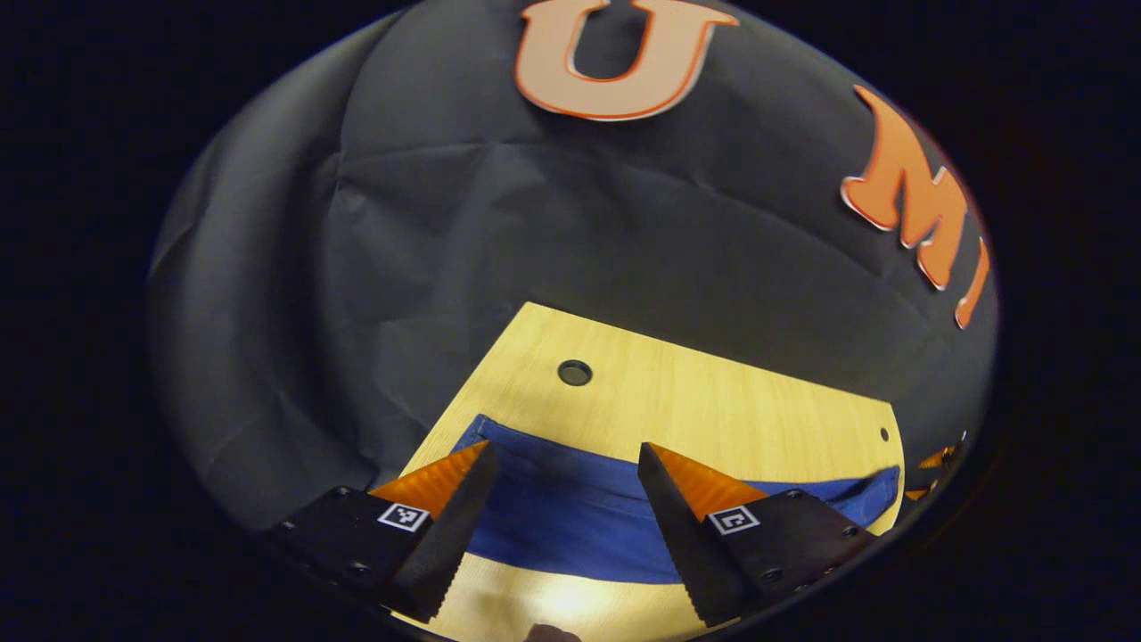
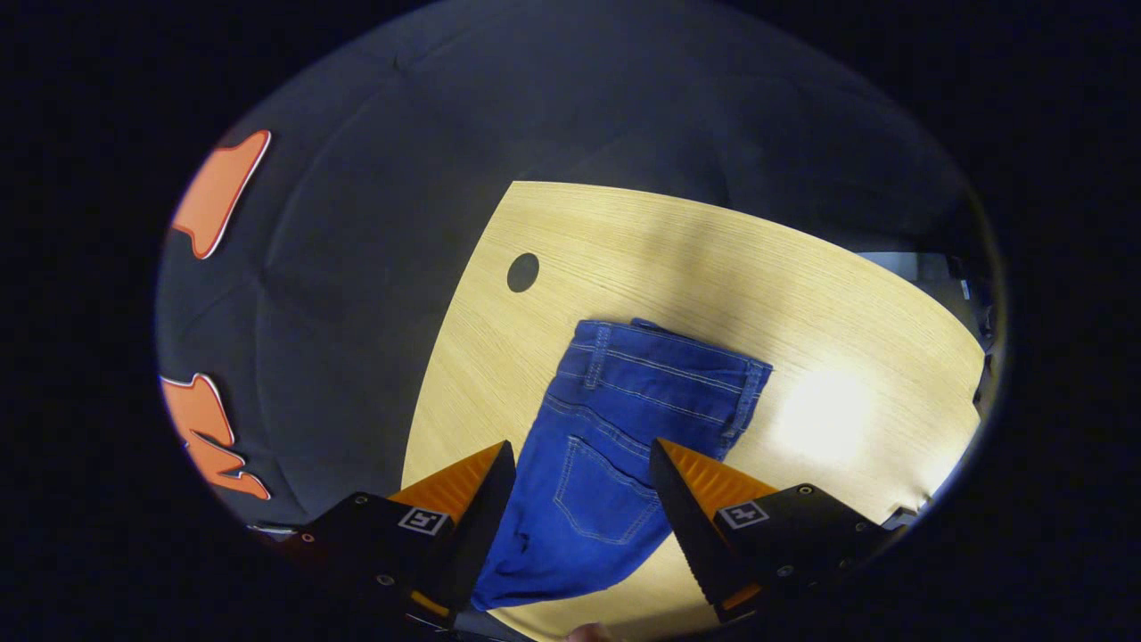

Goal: Grasp the waist and the cuffs of the jeans and fold them to make the two legs overlap; first hold the waist and fold one-third of the jeans toward the cuffs, then hold the cuffs and fold the remaining one-third in the same direction to finish folding.

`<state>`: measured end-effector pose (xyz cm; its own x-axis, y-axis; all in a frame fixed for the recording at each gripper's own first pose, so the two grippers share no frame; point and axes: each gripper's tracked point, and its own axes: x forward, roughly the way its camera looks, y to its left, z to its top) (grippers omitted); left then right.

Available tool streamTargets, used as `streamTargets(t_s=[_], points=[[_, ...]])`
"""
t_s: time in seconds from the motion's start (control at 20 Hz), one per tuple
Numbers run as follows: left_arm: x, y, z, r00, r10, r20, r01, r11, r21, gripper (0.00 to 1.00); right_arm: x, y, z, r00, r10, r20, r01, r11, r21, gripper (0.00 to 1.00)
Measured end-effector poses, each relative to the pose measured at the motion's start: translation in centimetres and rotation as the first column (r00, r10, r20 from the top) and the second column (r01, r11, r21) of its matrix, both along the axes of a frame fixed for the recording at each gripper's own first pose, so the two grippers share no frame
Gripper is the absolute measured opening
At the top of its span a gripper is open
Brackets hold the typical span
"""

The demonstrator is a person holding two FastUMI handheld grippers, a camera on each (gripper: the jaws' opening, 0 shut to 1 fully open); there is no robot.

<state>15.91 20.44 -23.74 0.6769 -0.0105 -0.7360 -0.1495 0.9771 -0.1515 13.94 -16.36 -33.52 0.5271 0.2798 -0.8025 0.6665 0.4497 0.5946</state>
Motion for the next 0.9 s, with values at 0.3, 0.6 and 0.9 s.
streamTargets(t_s=[0.3, 0.6, 0.9], points=[[-3.1, -3.2, 2.5, 0.996, -0.086, 0.003, 0.086, 0.996, -0.033, 0.98, -4.0, -1.2, -3.4, 0.997, 0.034, -0.074, -0.039, 0.997, -0.062, 0.94], [-6.9, -6.2, 4.6, 0.990, -0.137, -0.011, 0.137, 0.991, -0.003, 0.98, -5.2, -0.7, -7.4, 0.991, 0.026, -0.128, -0.031, 0.999, -0.036, 0.95], [-11.6, -8.9, 4.9, 0.971, -0.208, -0.118, 0.213, 0.977, 0.030, 0.98, -3.8, -0.8, -8.7, 0.993, 0.013, -0.120, -0.018, 0.999, -0.044, 0.94]])
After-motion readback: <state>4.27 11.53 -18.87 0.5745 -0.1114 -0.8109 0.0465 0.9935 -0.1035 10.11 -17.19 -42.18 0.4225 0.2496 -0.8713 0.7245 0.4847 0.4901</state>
